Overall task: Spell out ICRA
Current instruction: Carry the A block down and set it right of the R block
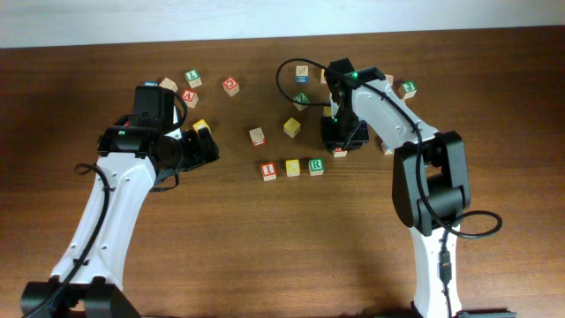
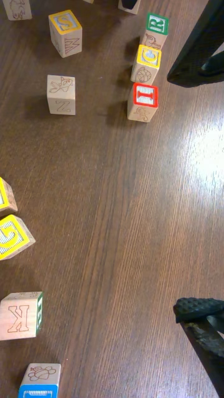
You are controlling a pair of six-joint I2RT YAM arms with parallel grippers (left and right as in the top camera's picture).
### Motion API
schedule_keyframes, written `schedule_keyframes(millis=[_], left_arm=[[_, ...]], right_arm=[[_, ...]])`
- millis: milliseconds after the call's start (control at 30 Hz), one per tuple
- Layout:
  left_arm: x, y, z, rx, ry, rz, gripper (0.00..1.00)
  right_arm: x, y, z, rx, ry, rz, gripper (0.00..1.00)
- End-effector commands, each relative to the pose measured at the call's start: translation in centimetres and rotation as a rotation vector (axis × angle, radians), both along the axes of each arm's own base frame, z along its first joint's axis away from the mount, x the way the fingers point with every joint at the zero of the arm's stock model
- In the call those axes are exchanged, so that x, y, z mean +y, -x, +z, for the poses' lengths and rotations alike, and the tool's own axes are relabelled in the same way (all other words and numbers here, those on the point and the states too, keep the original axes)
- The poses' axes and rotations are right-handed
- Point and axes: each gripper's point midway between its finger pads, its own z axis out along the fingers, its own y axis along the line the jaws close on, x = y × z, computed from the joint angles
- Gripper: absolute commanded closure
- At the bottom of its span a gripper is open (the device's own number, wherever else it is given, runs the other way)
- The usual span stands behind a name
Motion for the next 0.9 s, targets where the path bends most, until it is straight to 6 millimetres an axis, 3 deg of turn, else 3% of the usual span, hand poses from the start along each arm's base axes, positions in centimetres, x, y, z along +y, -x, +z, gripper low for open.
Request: schedule_keyframes(millis=[0,167,433,867], left_arm=[[0.1,-0.1,-0.1,0.001,-0.007,0.008,0.01],[0.1,-0.1,-0.1,0.001,-0.007,0.008,0.01],[0.1,-0.1,-0.1,0.001,-0.007,0.008,0.01],[0.1,-0.1,-0.1,0.002,-0.007,0.008,0.01]], right_arm=[[-0.3,0.2,0.2,-0.002,0.008,-0.004,0.69],[-0.4,0.7,0.3,0.02,0.01,-0.005,0.73],[0.2,4.9,0.9,0.2,-0.038,-0.012,0.74],[2.2,4.3,0.7,0.153,-0.043,-0.009,0.73]])
